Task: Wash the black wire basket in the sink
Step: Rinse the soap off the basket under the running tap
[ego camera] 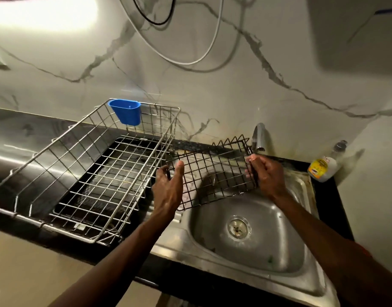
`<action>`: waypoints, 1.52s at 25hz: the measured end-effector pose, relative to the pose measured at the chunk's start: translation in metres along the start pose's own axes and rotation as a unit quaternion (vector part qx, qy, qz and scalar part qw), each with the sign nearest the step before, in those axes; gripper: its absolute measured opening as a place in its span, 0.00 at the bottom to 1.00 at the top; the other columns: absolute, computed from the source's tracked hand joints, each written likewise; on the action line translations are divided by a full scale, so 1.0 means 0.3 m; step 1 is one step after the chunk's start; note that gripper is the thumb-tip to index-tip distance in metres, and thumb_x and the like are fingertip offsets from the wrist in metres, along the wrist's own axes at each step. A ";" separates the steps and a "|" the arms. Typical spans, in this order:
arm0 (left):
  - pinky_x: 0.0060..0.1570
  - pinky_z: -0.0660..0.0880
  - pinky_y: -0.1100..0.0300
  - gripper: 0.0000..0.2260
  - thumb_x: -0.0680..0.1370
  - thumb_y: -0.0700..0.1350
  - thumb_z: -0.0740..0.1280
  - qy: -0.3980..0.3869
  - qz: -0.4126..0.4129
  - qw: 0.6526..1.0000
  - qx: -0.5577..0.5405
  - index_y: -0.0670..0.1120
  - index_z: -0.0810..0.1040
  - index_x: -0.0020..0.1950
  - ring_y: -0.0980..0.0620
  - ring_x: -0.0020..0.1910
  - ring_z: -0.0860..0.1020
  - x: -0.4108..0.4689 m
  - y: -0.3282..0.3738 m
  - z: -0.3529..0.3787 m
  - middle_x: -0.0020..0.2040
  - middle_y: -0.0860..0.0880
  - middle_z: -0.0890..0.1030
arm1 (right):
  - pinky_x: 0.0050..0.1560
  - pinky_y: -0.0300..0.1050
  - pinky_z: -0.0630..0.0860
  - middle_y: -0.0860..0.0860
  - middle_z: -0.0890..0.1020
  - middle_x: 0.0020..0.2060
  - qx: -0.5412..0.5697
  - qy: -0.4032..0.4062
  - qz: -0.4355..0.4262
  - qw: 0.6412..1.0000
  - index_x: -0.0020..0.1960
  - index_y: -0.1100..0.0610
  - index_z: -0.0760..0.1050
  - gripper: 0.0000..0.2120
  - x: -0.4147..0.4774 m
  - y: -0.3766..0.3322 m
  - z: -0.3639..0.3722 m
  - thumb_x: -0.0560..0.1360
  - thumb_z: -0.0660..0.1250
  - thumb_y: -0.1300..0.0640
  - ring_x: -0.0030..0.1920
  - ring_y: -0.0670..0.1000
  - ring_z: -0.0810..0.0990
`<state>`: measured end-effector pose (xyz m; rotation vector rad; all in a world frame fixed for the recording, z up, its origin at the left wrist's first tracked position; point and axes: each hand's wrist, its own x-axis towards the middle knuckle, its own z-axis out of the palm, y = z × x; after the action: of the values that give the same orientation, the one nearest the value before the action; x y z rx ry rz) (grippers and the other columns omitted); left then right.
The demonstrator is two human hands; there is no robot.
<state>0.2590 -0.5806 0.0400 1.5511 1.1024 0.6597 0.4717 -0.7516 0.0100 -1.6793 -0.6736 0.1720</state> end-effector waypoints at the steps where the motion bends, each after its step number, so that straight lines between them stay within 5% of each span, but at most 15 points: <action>1: 0.50 0.79 0.53 0.31 0.77 0.68 0.63 0.006 -0.010 1.000 -0.017 0.48 0.69 0.71 0.47 0.53 0.79 -0.007 0.020 -0.019 0.57 0.46 0.80 | 0.41 0.58 0.84 0.59 0.85 0.41 0.013 -0.012 0.002 1.000 0.55 0.59 0.82 0.22 0.042 -0.024 0.005 0.79 0.66 0.41 0.40 0.62 0.85; 3: 0.53 0.80 0.44 0.36 0.73 0.71 0.65 0.013 -0.030 0.998 -0.046 0.48 0.68 0.70 0.43 0.54 0.80 -0.018 0.069 -0.062 0.57 0.44 0.80 | 0.43 0.61 0.84 0.63 0.85 0.43 0.023 -0.042 0.005 0.999 0.53 0.57 0.83 0.22 0.122 -0.087 0.023 0.78 0.67 0.38 0.40 0.66 0.85; 6: 0.50 0.81 0.44 0.46 0.63 0.78 0.67 0.029 -0.071 0.993 -0.088 0.47 0.69 0.69 0.43 0.52 0.81 -0.015 0.142 -0.135 0.55 0.44 0.81 | 0.43 0.59 0.84 0.62 0.85 0.45 0.034 -0.077 -0.011 0.996 0.51 0.54 0.83 0.15 0.223 -0.198 0.075 0.80 0.66 0.43 0.40 0.63 0.86; 9: 0.39 0.79 0.54 0.33 0.71 0.70 0.69 0.050 -0.062 0.992 -0.102 0.47 0.68 0.62 0.50 0.44 0.80 -0.002 0.195 -0.218 0.50 0.47 0.79 | 0.41 0.62 0.84 0.57 0.86 0.47 0.059 -0.110 -0.010 0.992 0.51 0.56 0.84 0.14 0.312 -0.291 0.154 0.80 0.67 0.46 0.39 0.62 0.86; 12: 0.46 0.82 0.45 0.43 0.63 0.74 0.71 0.054 -0.082 0.989 -0.108 0.44 0.71 0.65 0.44 0.49 0.81 0.019 0.221 -0.330 0.55 0.44 0.80 | 0.43 0.66 0.83 0.61 0.85 0.47 0.070 -0.155 0.005 0.985 0.53 0.62 0.84 0.19 0.380 -0.375 0.281 0.79 0.68 0.45 0.41 0.69 0.85; 16: 0.49 0.82 0.41 0.30 0.71 0.65 0.73 0.086 -0.089 0.981 -0.147 0.43 0.77 0.60 0.38 0.51 0.81 0.048 0.208 -0.496 0.52 0.40 0.79 | 0.42 0.62 0.84 0.64 0.85 0.48 0.061 -0.237 0.005 0.970 0.54 0.63 0.84 0.23 0.445 -0.464 0.502 0.77 0.70 0.42 0.42 0.70 0.85; 20: 0.48 0.81 0.43 0.28 0.72 0.63 0.73 0.112 -0.108 0.972 -0.178 0.42 0.75 0.61 0.38 0.51 0.79 0.121 0.152 -0.651 0.56 0.41 0.77 | 0.45 0.66 0.83 0.64 0.85 0.49 0.055 -0.303 0.011 0.951 0.54 0.66 0.83 0.26 0.487 -0.535 0.745 0.76 0.71 0.41 0.43 0.71 0.84; 23: 0.47 0.78 0.47 0.31 0.75 0.61 0.70 0.116 -0.136 0.967 -0.181 0.42 0.71 0.69 0.43 0.45 0.75 0.197 0.100 -0.742 0.65 0.36 0.74 | 0.45 0.61 0.84 0.62 0.83 0.48 0.042 -0.351 0.033 0.935 0.55 0.67 0.82 0.25 0.510 -0.547 0.933 0.78 0.70 0.43 0.42 0.66 0.84; 27: 0.57 0.77 0.40 0.33 0.76 0.62 0.68 0.128 -0.209 0.952 -0.183 0.43 0.65 0.73 0.34 0.61 0.74 0.290 0.023 -0.783 0.72 0.36 0.69 | 0.44 0.48 0.80 0.57 0.85 0.53 -0.019 -0.396 0.062 0.916 0.59 0.62 0.80 0.22 0.542 -0.477 1.119 0.80 0.66 0.43 0.45 0.53 0.84; 33: 0.51 0.73 0.43 0.21 0.80 0.54 0.61 0.107 -0.319 0.920 -0.202 0.44 0.68 0.68 0.46 0.43 0.69 0.398 -0.057 -0.740 0.54 0.41 0.70 | 0.43 0.41 0.69 0.53 0.81 0.54 -0.107 -0.443 0.059 0.888 0.61 0.58 0.75 0.19 0.542 -0.344 1.292 0.85 0.56 0.44 0.44 0.45 0.74; 35: 0.55 0.73 0.43 0.10 0.81 0.49 0.56 0.108 -0.349 0.904 -0.223 0.44 0.69 0.55 0.47 0.42 0.68 0.425 -0.072 -0.715 0.47 0.45 0.66 | 0.44 0.45 0.71 0.56 0.79 0.51 -0.134 -0.464 0.089 0.871 0.58 0.60 0.74 0.20 0.557 -0.281 1.331 0.84 0.56 0.43 0.43 0.49 0.72; 38: 0.39 0.68 0.53 0.10 0.82 0.47 0.51 0.115 -0.374 0.889 -0.239 0.47 0.63 0.42 0.51 0.35 0.63 0.447 -0.067 -0.671 0.38 0.46 0.61 | 0.48 0.49 0.71 0.54 0.76 0.47 -0.208 -0.486 0.100 0.843 0.50 0.55 0.72 0.20 0.575 -0.231 1.369 0.84 0.52 0.40 0.43 0.51 0.72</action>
<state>0.1368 -0.3716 0.0585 0.5520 1.4589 0.5200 0.3973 -0.3072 0.0226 -2.0369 -1.3507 1.1567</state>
